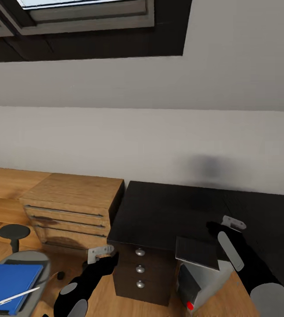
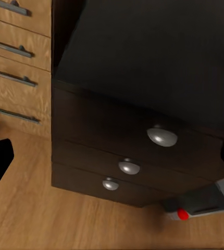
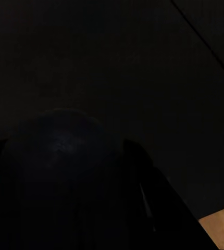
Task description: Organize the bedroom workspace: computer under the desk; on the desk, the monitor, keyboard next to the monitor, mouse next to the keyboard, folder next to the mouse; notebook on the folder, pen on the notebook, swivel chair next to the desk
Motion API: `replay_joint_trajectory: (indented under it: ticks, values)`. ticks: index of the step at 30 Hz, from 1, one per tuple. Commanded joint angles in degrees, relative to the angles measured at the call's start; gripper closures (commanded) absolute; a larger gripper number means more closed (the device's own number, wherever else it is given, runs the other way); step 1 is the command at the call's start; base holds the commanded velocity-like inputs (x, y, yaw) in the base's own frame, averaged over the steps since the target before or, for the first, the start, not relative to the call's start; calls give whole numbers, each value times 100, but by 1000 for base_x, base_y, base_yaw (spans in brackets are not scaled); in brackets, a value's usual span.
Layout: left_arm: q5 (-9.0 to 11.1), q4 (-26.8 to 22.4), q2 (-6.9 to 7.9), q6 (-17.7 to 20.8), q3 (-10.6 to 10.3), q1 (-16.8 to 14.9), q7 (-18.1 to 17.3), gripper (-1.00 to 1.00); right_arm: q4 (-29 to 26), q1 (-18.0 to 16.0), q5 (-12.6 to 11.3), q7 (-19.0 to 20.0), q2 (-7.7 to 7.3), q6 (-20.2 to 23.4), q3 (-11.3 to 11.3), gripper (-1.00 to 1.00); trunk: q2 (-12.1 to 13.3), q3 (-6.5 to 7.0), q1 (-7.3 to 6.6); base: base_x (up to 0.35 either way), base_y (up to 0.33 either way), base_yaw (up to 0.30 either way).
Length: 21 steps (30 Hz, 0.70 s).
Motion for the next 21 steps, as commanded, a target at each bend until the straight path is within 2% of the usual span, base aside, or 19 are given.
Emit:
replay_joint_trajectory:
  ticks: [1, 12, 21]
  values:
    - [49, -10, 6, 9, -13, -6, 53, -100, 40, -5, -72, -67, -26, -8, -3, 100, -6, -8, 1, 0, -104, -269]
    - [83, -8, 6, 17, -14, -6, 53, -100, 324, -5, -58, -66, -68, -8, -73, 100, -6, -8, 1, -9, -27, -269]
    - [74, -18, 16, 28, -7, -6, 53, -100, 319, -5, 38, -62, -76, 34, -65, 100, -6, -8, 1, -194, -220, -269]
